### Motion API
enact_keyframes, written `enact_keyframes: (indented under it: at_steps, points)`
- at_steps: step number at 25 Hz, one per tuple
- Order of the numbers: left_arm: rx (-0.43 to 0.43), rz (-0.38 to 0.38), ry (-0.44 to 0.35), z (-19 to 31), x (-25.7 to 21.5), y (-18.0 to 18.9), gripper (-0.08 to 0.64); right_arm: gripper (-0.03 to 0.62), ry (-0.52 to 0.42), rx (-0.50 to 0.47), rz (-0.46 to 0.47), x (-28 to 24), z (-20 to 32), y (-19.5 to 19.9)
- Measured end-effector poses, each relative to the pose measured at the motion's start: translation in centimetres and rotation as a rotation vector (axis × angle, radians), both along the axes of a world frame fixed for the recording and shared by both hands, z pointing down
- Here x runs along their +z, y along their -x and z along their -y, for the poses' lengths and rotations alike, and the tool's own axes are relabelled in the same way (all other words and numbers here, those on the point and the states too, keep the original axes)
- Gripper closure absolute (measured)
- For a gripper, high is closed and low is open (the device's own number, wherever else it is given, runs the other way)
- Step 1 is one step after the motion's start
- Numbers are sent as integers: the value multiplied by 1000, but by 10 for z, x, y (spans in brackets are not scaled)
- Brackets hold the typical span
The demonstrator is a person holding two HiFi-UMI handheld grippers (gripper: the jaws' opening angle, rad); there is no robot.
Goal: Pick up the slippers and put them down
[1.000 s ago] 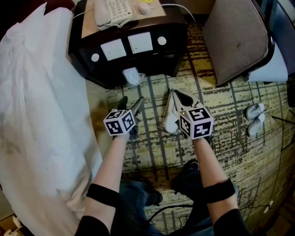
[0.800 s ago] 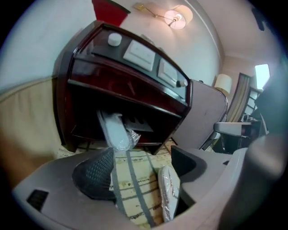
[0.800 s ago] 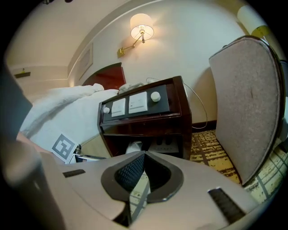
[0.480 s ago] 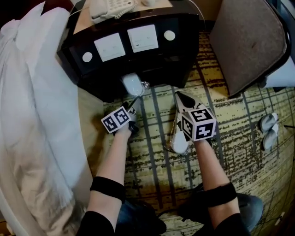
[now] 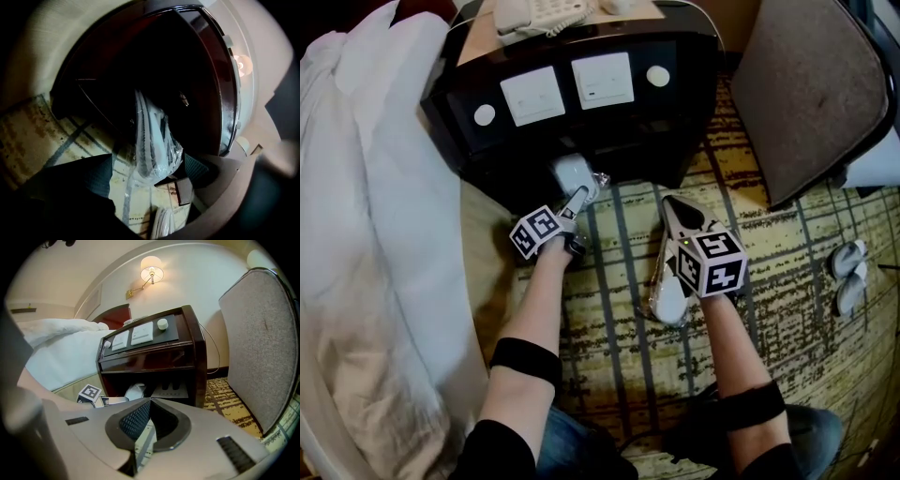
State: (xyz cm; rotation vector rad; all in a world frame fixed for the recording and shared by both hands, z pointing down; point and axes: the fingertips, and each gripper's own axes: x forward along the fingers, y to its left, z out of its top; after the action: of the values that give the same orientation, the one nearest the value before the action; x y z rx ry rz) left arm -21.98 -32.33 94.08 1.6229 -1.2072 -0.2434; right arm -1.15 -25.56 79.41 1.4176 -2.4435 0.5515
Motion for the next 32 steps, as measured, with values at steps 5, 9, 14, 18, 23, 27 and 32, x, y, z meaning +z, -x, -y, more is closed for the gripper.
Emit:
enact_keyframes:
  at_steps: [5,9,14,18,23,27,32]
  points:
    - [24,-29,3,13,6,-6,78,591,-4,-2,-12,3,-1,-3]
    - [63,-67,13,12,14,-18,117,591,-3,0,-20,5,-2,-6]
    - [70,-123,-6,13,9,-22,314,591,-8,-6,-25,3,-2,-5]
    - [101,-126,-41,9,0,-23,447,591,2,-2,-11,7,-4,-3]
    - [110,-130,-65,3,-8,-20,459,591,4,-12,0,6,-6,3]
    - [124,-142,-61,-11,-12,-17,460,591,3,-10,7,3,-7,4]
    - [139,-161,-66,-33,-23,-16,460,591,-3,-9,16,-4,-6,8]
